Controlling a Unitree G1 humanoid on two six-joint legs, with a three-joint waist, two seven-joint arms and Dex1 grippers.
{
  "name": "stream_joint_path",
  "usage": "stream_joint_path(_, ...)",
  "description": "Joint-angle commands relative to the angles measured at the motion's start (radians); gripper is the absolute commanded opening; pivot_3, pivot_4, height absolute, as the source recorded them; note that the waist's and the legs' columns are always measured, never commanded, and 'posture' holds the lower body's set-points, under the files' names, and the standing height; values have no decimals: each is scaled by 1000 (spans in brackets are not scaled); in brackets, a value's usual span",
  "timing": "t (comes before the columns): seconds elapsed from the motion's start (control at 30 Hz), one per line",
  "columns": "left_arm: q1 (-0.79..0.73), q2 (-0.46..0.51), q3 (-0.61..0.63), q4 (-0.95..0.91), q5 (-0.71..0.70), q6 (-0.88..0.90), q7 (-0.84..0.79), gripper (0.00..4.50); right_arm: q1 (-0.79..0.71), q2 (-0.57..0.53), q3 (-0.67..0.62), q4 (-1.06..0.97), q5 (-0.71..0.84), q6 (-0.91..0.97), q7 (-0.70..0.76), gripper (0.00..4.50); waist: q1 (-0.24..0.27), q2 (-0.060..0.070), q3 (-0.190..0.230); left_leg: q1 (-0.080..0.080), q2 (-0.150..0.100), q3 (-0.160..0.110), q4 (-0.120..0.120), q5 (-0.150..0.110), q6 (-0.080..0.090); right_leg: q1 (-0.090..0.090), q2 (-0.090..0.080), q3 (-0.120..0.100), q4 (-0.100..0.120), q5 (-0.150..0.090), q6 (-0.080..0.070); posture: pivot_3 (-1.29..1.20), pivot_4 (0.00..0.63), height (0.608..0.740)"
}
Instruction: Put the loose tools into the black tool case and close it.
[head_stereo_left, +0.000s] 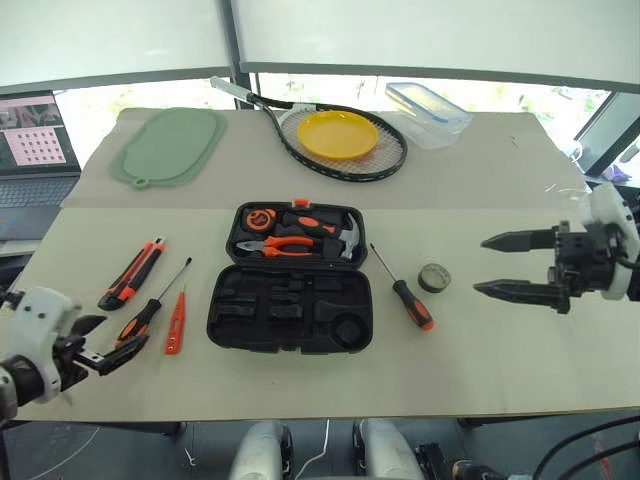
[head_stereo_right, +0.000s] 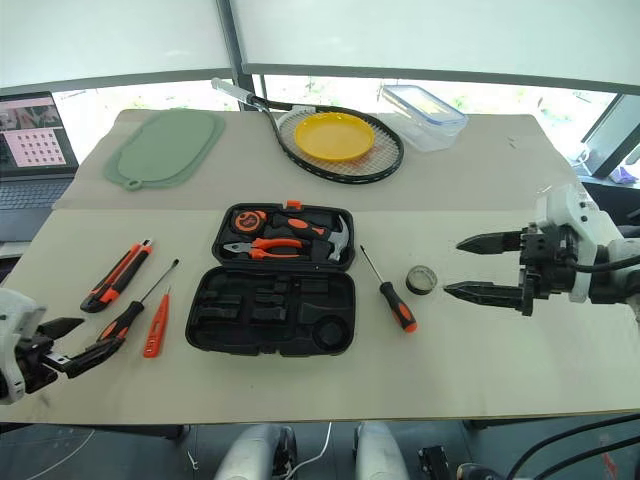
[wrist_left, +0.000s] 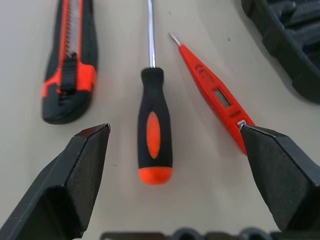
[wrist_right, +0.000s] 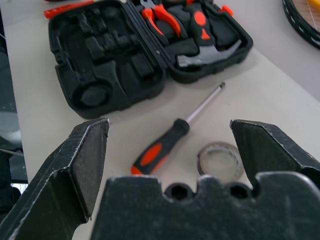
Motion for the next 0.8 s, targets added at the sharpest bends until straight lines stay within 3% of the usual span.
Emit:
stream_joint_path(0.03, -49, 21, -49, 59, 43, -11, 7, 4482, -13, 0, -55, -136, 92, 62, -52, 4500, 1, 0, 0, 0, 0, 0, 0, 0, 0, 0, 0, 0, 0, 0, 0, 0, 150, 738)
stream_joint_path(0.23, -124, 25, -127, 167, 94, -53, -18, 4482, 3, -2, -69, -195, 128, 88, -90, 4500, 5, -1, 0, -1, -1, 0, 0, -1, 1, 0, -1, 0, -1, 0, -1, 0, 150, 738)
stream_joint_path(0.33, -171, 27, -195, 243, 134, -97, -34, 3704, 7, -3, -70, -200, 135, 84, -101, 4500, 5, -1, 0, 0, 0, 0, 0, -1, 1, 0, -1, 0, -1, -1, -2, 0, 150, 738)
stream_joint_path(0.53, -238, 31, -286, 339, 187, -144, -62, 1419, 30, -1, -85, -180, 129, 52, -80, 4500, 19, 0, 0, 0, -1, 0, 0, -1, 1, 0, -2, 0, 0, -1, -2, 0, 150, 738)
stream_joint_path(0.6, -248, 28, -281, 352, 187, -150, -65, 892, 45, -3, -99, -170, 126, 39, -66, 4500, 24, 0, -1, 1, -1, 0, 0, -1, 1, 1, -2, 0, -1, -1, -2, 0, 150, 738)
stream_joint_path(0.7, -255, 24, -256, 343, 169, -146, -78, 898, 68, -5, -116, -157, 117, 20, -50, 4500, 24, 1, -1, 1, -1, 0, 0, -1, 1, 1, -3, 0, 0, -1, -2, 0, 150, 738)
stream_joint_path(0.8, -292, 8, -145, 210, 23, -110, -127, 898, 129, -5, -155, -131, 94, -14, -22, 4500, 24, 0, 0, 1, 0, 0, 0, -1, 1, 1, -2, 0, 0, -1, -2, 0, 150, 738)
